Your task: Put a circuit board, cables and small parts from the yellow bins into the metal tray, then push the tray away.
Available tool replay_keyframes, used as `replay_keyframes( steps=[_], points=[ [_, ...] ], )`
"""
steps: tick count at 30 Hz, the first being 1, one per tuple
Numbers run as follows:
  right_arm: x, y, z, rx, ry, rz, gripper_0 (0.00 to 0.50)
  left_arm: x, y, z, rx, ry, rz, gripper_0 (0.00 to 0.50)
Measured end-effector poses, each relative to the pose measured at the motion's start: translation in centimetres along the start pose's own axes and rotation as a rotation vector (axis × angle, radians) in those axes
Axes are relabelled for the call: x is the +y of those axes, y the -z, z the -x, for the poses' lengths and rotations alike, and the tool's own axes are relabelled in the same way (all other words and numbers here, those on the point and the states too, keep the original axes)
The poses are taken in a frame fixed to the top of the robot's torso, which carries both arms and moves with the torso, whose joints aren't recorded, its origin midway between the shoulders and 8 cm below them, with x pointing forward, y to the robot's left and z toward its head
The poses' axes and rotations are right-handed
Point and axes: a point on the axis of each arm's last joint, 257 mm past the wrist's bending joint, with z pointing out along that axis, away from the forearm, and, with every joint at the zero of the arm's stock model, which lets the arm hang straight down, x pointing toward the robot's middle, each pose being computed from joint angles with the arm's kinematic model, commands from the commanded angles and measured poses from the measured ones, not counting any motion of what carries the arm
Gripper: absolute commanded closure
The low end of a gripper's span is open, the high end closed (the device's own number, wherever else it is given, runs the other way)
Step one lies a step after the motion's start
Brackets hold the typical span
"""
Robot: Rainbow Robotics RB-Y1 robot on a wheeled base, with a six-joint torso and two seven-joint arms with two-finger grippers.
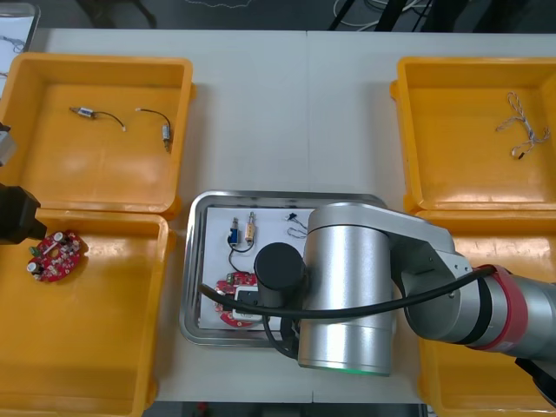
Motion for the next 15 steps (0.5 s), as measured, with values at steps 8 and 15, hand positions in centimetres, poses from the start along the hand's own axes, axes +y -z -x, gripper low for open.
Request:
replay_keyframes(
  steps=[8, 15],
  points=[
    [1.0, -1.3, 0.9, -0.021, 0.001, 0.022, 0.000, 0.0, 0.0, 0.0, -0.001, 0.000, -0.001, 0.000],
    [1.6, -2.9, 1.5, -0.017, 0.000, 0.004, 0.000, 0.0, 0.0, 0.0, -0.001, 0.000, -0.001, 0.000]
  ],
)
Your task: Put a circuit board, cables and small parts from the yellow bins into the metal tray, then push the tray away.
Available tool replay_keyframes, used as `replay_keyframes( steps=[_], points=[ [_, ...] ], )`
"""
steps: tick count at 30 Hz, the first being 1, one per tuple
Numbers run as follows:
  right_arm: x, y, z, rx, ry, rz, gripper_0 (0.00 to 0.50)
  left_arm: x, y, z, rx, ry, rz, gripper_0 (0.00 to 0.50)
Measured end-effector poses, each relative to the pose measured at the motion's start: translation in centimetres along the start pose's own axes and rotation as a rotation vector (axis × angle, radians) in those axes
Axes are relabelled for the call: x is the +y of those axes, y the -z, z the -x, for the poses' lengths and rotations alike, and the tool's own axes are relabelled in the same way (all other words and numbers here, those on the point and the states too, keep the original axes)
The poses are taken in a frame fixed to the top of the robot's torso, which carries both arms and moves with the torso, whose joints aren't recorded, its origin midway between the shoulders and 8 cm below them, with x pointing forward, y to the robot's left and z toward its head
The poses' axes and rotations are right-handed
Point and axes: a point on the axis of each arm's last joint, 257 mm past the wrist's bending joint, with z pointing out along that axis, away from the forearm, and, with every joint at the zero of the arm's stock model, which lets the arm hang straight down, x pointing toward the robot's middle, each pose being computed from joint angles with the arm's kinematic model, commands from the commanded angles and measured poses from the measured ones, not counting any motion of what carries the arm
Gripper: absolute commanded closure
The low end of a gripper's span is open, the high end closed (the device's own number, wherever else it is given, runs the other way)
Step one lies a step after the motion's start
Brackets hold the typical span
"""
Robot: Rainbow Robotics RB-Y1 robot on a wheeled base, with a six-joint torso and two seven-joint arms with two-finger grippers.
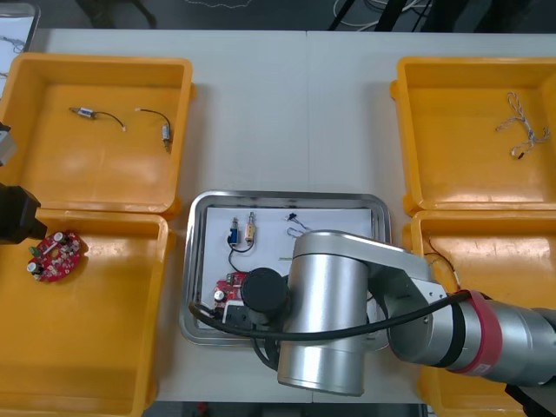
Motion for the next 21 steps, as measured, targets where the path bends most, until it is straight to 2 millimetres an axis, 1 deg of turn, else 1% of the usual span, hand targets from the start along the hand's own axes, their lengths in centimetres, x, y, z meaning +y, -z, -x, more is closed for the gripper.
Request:
replay_keyframes(
  steps=[5, 10, 15, 21],
  points=[
    [0.8, -1.1, 0.4, 0.005, -0.003, 0.019, 0.000, 0.0, 0.0, 0.0, 0.000, 0.000, 0.000, 0.000],
    [1.2, -2.0, 0.6, 0.007, 0.006, -0.009, 0.000, 0.0, 0.0, 0.0, 0.000, 0.000, 0.000, 0.000],
    [2.2, -2.7, 0.6, 0.002, 0.023, -0.005, 0.000, 0.0, 0.0, 0.0, 0.000, 0.000, 0.000, 0.000],
    [2.2, -3.5, 0.8, -0.004, 0.018, -0.027, 0.000, 0.0, 0.0, 0.0, 0.000, 0.000, 0.000, 0.000]
  ],
)
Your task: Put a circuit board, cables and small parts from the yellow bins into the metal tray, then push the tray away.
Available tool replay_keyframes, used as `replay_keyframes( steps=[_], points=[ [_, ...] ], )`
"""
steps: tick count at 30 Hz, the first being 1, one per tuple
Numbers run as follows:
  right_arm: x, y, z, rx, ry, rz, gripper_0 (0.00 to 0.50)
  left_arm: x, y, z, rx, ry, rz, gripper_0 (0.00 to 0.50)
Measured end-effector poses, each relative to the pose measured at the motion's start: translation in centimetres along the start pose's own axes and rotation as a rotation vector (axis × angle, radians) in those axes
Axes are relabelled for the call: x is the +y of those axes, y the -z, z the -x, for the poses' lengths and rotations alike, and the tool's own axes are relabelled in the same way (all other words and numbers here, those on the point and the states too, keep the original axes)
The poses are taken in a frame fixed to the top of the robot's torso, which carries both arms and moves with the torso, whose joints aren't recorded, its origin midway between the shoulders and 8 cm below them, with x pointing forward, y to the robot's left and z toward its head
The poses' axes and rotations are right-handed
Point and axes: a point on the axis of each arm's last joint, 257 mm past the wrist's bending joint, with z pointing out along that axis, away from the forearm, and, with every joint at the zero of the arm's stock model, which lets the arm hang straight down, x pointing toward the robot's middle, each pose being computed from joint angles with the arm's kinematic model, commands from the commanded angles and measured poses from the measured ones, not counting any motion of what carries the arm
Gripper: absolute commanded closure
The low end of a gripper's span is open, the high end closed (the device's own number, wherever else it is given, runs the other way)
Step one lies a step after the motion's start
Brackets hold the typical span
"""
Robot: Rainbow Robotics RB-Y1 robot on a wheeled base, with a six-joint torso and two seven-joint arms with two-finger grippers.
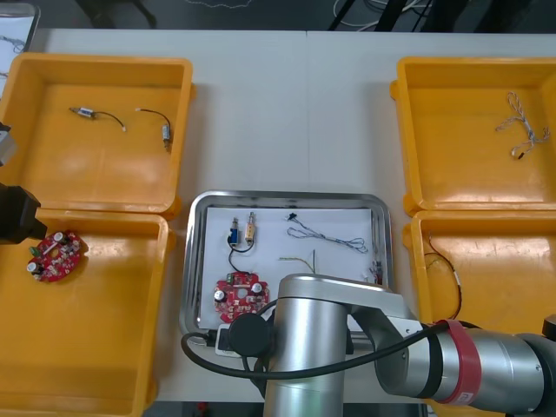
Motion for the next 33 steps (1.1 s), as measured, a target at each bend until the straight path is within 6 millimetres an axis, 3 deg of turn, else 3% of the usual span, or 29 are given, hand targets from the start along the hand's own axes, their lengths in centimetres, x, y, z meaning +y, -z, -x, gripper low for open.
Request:
replay_keyframes(
  steps=[9, 27, 28, 30, 33],
  points=[
    [-0.2, -1.3, 0.7, 0.001, -0.006, -0.018, 0.000, 0.0, 0.0, 0.0, 0.000, 0.000, 0.000, 0.000],
    [-0.4, -0.7, 1.6, -0.031, 0.001, -0.033, 0.000, 0.0, 0.0, 0.0, 0.000, 0.000, 0.000, 0.000],
    [-0.3, -0.6, 1.7, -0.034, 0.002, -0.033, 0.037, 0.0, 0.0, 0.0, 0.000, 0.000, 0.000, 0.000],
    [-0.3, -0.5, 1.7, -0.035, 0.004, -0.033, 0.241, 0.0, 0.0, 0.0, 0.000, 0.000, 0.000, 0.000],
    [-0.3, -0.5, 1.6, -0.032, 0.004, -0.033, 0.297, 0.0, 0.0, 0.0, 0.000, 0.000, 0.000, 0.000]
  ],
)
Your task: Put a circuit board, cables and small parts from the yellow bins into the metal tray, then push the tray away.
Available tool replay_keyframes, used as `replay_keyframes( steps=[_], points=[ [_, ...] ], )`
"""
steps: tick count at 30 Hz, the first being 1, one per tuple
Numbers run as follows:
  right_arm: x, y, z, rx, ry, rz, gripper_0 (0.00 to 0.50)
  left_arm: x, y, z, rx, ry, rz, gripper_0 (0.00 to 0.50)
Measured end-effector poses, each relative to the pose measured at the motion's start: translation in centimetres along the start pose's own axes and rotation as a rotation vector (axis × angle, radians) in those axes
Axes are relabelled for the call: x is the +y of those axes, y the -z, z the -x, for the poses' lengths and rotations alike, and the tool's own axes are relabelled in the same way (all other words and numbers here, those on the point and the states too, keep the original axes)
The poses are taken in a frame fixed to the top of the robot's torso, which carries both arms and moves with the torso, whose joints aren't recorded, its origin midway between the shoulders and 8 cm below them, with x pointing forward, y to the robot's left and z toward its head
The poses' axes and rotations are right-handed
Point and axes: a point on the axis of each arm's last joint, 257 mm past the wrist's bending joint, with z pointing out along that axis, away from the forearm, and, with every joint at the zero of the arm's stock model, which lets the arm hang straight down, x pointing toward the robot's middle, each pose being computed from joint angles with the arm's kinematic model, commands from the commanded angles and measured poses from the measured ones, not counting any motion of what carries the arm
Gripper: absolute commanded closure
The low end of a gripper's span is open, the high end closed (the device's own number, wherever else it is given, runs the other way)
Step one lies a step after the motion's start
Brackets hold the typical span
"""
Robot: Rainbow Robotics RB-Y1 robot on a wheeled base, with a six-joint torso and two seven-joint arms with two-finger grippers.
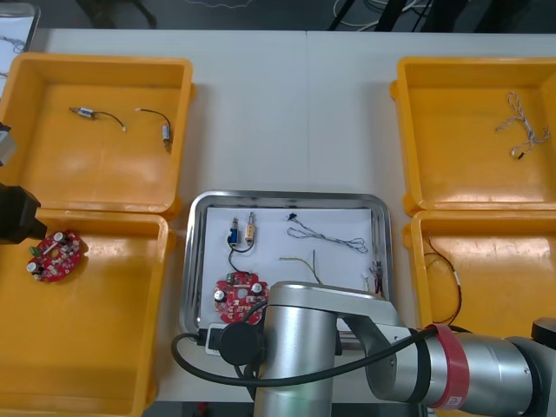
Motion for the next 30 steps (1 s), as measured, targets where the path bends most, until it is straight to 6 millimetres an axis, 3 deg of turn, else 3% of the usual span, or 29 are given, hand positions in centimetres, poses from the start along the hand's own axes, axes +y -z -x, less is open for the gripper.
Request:
replay_keyframes(
  steps=[6, 9, 20, 30],
  points=[
    [0.0, 0.1, 0.0, -0.001, 0.002, 0.000, 0.430, 0.0, 0.0, 0.0, 0.000, 0.000, 0.000, 0.000],
    [0.0, 0.1, 0.0, -0.001, 0.002, 0.000, 0.453, 0.0, 0.0, 0.0, 0.000, 0.000, 0.000, 0.000],
    [-0.3, 0.1, -0.4, 0.004, 0.044, -0.007, 0.474, 0.0, 0.0, 0.0, 0.000, 0.000, 0.000, 0.000],
    [-2.1, 0.3, -0.8, 0.024, 0.132, -0.060, 0.486, 0.0, 0.0, 0.0, 0.000, 0.000, 0.000, 0.000]
  ],
)
